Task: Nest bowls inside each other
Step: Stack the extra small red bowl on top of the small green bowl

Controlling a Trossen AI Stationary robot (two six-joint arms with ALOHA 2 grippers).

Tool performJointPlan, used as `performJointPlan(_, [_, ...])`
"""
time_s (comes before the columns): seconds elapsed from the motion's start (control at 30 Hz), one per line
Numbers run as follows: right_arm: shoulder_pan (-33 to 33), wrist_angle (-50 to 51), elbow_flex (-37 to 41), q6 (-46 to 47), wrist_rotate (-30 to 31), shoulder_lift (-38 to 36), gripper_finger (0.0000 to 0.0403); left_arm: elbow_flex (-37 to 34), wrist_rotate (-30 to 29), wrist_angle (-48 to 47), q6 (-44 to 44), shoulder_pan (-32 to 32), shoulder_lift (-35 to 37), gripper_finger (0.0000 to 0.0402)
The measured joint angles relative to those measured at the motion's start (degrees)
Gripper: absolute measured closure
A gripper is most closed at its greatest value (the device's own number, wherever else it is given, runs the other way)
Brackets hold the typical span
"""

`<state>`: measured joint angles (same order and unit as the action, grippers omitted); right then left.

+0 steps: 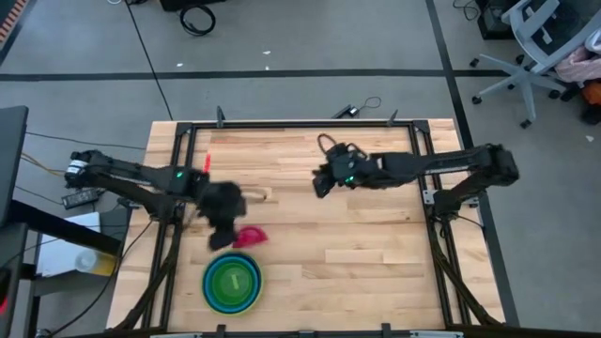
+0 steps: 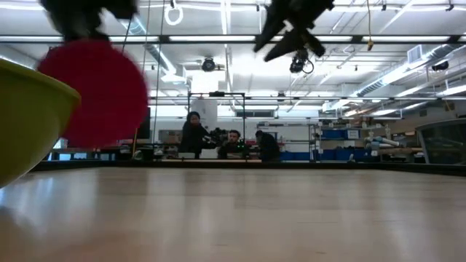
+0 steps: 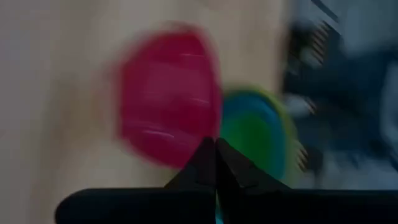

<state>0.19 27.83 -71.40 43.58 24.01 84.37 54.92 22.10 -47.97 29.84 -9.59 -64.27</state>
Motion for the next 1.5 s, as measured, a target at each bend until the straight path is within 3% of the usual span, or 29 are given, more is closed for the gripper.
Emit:
performJointPlan(0.1, [-1.2, 5.7, 0.0, -0.1, 2.2, -2.4, 0.0252, 0.1, -1.2, -1.5, 2.1, -7.4, 0.8, 0.0401])
performJointPlan(0.23, [-2.1, 9.3, 0.0, 0.5, 3.6, -3.5, 0.0252, 0.1, -12.7, -4.4, 3.0, -12.2, -0.1, 0.0401])
performJointPlan(0.33, [-2.5, 8.7, 0.0, 1.2, 3.3, -3.0, 0.0252, 0.1, -21.9, -6.2, 5.7, -11.0, -0.3, 0.04])
performJointPlan(0.43, [-2.6, 7.4, 0.0, 1.2, 1.3, -1.3, 0.0252, 0.1, -27.5, -8.5, 7.8, -8.3, -0.2, 0.0392])
performJointPlan(0.8, [-1.2, -7.3, 0.0, 4.5, -15.8, 12.3, 0.0249, 0.1, -34.5, -15.2, 12.7, 2.7, -0.1, 0.033])
performJointPlan(1.0, [0.1, -12.1, 0.0, 9.6, -16.0, 13.8, 0.025, -0.4, -35.6, -11.9, 4.5, 17.0, -0.6, 0.0307])
performJointPlan(1.13, [0.2, -9.5, 0.0, 9.8, -14.5, 11.5, 0.025, -5.1, -34.3, -0.4, -2.9, 28.3, -0.9, 0.0316])
performJointPlan(1.23, [0.2, -5.7, 0.0, 9.9, -12.1, 9.0, 0.0251, -9.5, -28.5, 10.2, -5.3, 34.9, -2.6, 0.0331])
performJointPlan(1.5, [0.2, 3.5, 0.0, 10.9, -8.8, 5.9, 0.0251, -13.2, -23.0, 24.3, -8.2, 37.3, -11.4, 0.037])
